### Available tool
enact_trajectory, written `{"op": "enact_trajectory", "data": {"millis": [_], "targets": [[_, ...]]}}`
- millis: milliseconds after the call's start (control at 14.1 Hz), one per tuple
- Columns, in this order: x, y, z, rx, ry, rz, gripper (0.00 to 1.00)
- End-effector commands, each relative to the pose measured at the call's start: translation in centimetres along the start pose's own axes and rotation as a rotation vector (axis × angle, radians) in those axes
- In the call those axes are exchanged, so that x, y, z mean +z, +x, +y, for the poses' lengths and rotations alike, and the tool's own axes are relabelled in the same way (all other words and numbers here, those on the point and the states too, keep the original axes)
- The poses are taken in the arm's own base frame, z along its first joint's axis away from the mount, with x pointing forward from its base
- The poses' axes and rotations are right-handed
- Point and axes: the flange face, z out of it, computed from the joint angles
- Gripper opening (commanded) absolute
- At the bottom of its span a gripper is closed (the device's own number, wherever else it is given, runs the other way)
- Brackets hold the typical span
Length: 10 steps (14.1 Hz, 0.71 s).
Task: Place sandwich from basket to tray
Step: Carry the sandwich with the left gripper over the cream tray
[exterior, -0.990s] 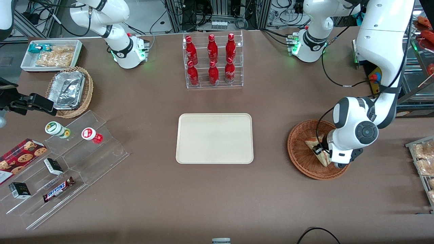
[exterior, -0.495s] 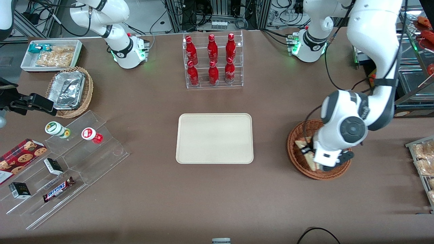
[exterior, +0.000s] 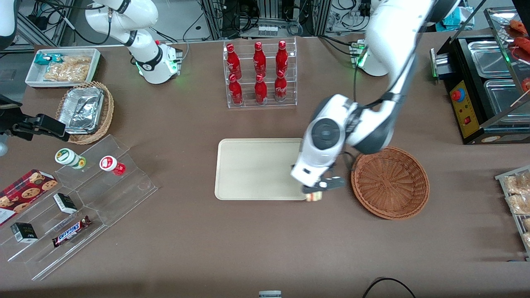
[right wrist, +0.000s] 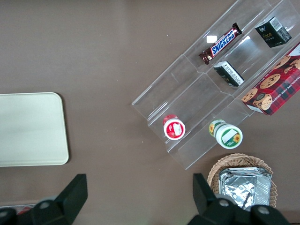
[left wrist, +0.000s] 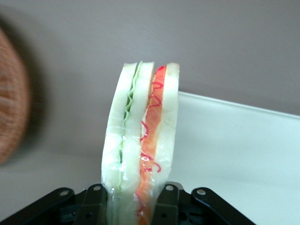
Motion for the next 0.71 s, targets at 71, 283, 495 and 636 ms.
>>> {"op": "enact_trajectory", "data": {"millis": [71,283,495,636], "targets": [[3.4,-1.8,6.3,0.033,-0.007,0.002,0.33],[6.2,-4.2,9.5,0.066,-0.051,-0.012,0.33],[8.6,-5.9,11.1,0.084,-0.062,-0.027,0.33],[9.9,-6.6,11.5,0.094,-0.049,-0.039,0.33]]}}
